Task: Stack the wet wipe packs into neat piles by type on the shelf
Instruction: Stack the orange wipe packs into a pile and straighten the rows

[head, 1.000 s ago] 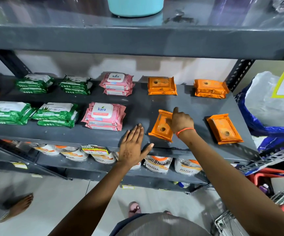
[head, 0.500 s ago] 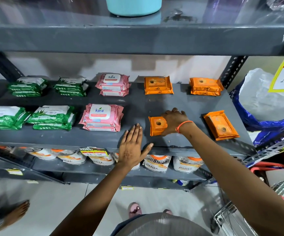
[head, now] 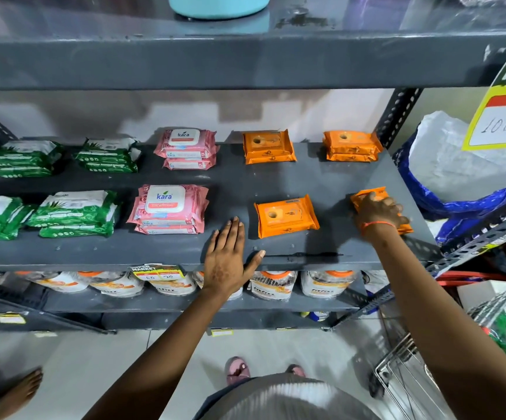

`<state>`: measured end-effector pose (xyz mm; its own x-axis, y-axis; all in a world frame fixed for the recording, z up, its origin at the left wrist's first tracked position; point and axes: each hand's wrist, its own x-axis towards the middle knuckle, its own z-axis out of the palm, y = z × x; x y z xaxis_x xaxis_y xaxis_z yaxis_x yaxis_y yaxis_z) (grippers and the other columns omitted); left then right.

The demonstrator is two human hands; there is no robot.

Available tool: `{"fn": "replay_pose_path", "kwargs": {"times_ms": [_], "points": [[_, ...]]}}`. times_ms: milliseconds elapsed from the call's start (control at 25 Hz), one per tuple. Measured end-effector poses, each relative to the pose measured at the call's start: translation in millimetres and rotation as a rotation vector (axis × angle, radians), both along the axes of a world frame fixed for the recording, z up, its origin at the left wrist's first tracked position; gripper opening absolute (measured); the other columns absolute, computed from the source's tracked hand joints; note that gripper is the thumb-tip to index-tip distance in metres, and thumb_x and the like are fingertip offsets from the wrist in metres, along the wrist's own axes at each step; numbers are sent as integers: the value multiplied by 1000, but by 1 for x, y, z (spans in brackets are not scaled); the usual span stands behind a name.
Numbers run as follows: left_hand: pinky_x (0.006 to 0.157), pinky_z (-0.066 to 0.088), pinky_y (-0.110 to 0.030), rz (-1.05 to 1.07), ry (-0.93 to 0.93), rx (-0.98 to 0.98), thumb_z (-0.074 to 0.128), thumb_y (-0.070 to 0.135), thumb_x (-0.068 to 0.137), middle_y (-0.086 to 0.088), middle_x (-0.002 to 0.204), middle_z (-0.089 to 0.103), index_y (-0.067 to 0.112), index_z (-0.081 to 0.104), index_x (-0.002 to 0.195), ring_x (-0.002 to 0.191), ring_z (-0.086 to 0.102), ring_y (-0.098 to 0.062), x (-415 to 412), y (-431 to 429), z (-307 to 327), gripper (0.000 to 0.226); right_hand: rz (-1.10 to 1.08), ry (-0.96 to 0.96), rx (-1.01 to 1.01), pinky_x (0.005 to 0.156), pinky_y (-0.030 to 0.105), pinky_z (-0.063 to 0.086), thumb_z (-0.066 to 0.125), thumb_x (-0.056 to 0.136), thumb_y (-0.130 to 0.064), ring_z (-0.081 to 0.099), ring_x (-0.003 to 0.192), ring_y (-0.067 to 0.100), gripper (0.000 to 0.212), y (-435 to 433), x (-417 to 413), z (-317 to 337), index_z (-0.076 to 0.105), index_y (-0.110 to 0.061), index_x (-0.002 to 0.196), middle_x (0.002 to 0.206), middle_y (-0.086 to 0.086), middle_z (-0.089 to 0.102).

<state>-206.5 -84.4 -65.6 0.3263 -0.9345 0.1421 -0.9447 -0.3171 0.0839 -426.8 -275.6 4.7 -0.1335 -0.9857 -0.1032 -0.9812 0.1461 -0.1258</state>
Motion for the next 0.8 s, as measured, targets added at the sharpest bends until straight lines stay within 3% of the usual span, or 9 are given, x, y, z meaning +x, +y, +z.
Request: {"fn": "replay_pose_path", "kwargs": {"times_ms": [80,200,280,360,480,600,720,800], "points": [[113,23,-40,0,8,-8,8,66,89,-10,150,37,8,34,142,138,36,-24,0,0,0,83,41,6,31,101,55,36,50,91,-36,42,124,45,49,-1,1,16,45,-11,132,132,24,47],[113,31,-42,1,14,-15,7,65,89,-10,149,39,8,35,142,137,37,-24,-1,1,0,82,153,-88,77,101,50,40,62,80,-47,46,124,42,61,3,21,35,47,-16,131,130,24,49],[112,33,-42,-1,19,-20,9,65,90,-10,148,40,7,36,141,137,39,-24,-1,1,1,81,273,-157,45,94,37,48,66,79,-44,55,108,42,55,7,35,42,56,-6,117,114,26,56],[112,34,-42,1,25,-22,12,64,90,-10,147,42,7,39,139,136,39,-23,-1,0,1,80,345,-145,173,84,24,48,55,90,-33,55,95,39,44,16,57,52,56,9,100,103,27,55],[112,34,-41,7,38,-22,13,64,90,-9,147,42,7,41,138,136,40,-22,-1,0,3,80,440,-184,183,96,39,48,62,74,-59,52,116,41,74,29,94,58,50,-5,123,128,23,51],[111,35,-42,-2,41,-13,12,65,90,-9,147,42,7,40,138,136,40,-23,-1,0,2,81,418,-173,150,92,40,50,60,77,-60,56,113,41,72,37,112,54,52,-5,123,136,21,41],[111,35,-42,2,46,-19,13,66,90,-9,148,41,7,39,139,136,39,-23,0,-1,1,81,576,7,11,94,43,49,47,94,-31,53,117,42,43,35,107,55,49,-7,130,142,20,37],[111,34,-42,7,37,-17,15,66,89,-9,148,40,8,39,140,136,39,-23,0,-1,-1,81,818,89,42,96,46,50,47,90,-9,44,127,40,53,23,98,56,37,-21,142,146,18,35]]}}
